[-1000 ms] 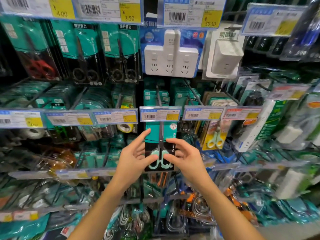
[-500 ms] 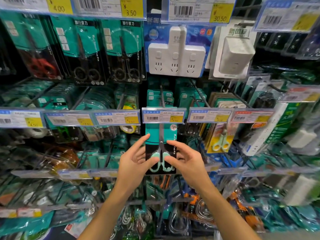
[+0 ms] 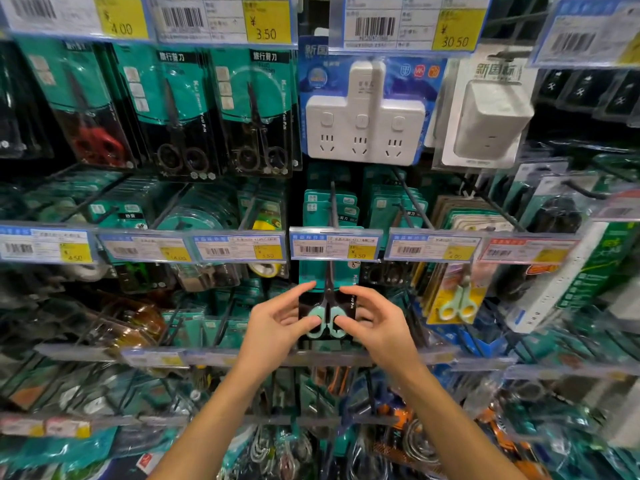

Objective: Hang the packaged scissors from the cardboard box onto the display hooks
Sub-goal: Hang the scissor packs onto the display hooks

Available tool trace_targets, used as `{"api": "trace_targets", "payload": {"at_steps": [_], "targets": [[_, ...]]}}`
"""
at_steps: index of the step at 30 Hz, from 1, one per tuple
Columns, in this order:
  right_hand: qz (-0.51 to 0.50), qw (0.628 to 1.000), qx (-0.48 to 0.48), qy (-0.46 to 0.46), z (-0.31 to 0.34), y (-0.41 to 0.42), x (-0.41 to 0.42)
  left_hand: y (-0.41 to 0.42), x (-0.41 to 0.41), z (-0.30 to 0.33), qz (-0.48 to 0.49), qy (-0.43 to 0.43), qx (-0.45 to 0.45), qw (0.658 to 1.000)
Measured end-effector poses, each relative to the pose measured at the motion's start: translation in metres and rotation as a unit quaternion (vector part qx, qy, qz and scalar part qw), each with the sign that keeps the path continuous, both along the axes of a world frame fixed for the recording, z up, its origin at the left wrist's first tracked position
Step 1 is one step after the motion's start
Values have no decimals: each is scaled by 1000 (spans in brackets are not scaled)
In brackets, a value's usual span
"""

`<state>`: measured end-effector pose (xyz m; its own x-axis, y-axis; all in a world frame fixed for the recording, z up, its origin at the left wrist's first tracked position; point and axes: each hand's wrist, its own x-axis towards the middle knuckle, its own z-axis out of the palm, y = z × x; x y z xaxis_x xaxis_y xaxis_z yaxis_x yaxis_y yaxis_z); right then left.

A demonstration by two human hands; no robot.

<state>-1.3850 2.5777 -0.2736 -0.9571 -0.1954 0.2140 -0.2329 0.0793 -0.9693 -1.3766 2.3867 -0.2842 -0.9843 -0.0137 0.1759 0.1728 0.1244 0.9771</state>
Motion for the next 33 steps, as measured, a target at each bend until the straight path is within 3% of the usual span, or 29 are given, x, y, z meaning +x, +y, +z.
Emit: {"api": "trace_targets", "payload": {"at_steps": [9,25,29,33], "targets": [[-2,1000,10,1,0,0,-31,7,-33,-3,15,12,13,1000],[-42,999,10,9,-5,-11,-62,10,-59,6,43,21,-51,998],[-44,998,43,2,-4,-13,-57,5,-51,6,25,6,-159,987],[-25,996,80,-36,0,-15,-48,-3,-26,8,-17,-10,-305,952]]}}
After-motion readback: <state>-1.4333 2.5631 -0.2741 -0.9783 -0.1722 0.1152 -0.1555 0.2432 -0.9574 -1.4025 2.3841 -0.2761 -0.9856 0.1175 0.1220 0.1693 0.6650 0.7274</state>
